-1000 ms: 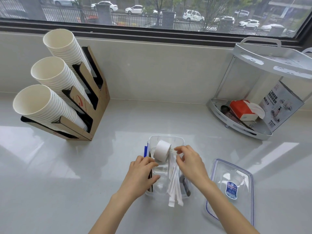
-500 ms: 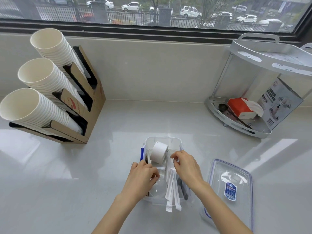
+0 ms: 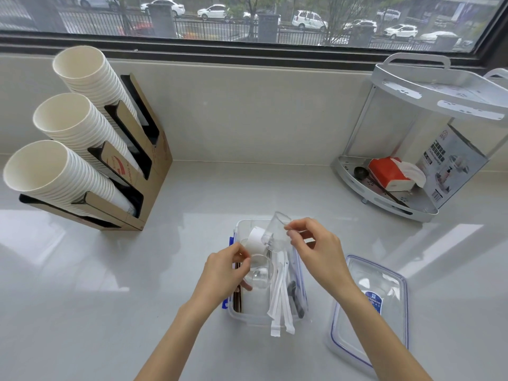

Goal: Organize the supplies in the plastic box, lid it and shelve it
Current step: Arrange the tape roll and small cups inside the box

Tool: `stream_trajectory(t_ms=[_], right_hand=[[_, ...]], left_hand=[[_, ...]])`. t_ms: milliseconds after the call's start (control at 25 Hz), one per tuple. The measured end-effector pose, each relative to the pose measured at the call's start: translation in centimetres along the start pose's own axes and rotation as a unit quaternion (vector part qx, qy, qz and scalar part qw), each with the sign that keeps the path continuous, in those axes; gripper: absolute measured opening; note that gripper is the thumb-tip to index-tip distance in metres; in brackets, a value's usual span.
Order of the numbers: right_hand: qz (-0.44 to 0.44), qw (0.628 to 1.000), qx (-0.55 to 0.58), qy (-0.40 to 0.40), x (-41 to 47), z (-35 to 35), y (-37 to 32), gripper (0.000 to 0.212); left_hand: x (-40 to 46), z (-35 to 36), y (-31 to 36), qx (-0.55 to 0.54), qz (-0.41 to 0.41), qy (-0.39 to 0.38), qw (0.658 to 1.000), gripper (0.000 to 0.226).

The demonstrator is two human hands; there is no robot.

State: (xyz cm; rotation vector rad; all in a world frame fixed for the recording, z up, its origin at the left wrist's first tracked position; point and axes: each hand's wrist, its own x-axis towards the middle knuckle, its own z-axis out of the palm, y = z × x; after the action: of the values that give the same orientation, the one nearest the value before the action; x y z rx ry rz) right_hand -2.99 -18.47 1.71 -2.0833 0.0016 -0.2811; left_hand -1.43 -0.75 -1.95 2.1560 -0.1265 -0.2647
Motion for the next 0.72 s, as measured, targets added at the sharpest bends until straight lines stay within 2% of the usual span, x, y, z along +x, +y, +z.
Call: stream_trajectory(t_ms=[160, 280, 440, 720], right_hand=[[-0.054, 0.995, -0.007, -0.078, -1.0, -0.4, -1.1, 0.023], [-0.111, 0.983, -0.064, -0.133, -1.8, -0.3, -0.6, 0.011], [-0.163, 0.950, -0.176, -0.199, -2.5, 0.2, 0.6, 0.014], [-0.215, 0.907, -0.285, -0.223, -2.7, 1.2, 1.9, 0.021]], left_hand=[[-0.3, -0.2, 0.4, -0.102, -0.047, -0.007, 0.994, 0.018], [-0.3, -0.2, 0.5, -0.118, -0.052, -0.004, 0.992, 0.014], [-0.3, 0.1, 0.5, -0.115, -0.070, -0.016, 0.991, 0.021], [-0.3, 0.4, 0.4, -0.103, -0.082, -0.031, 0.991, 0.022]])
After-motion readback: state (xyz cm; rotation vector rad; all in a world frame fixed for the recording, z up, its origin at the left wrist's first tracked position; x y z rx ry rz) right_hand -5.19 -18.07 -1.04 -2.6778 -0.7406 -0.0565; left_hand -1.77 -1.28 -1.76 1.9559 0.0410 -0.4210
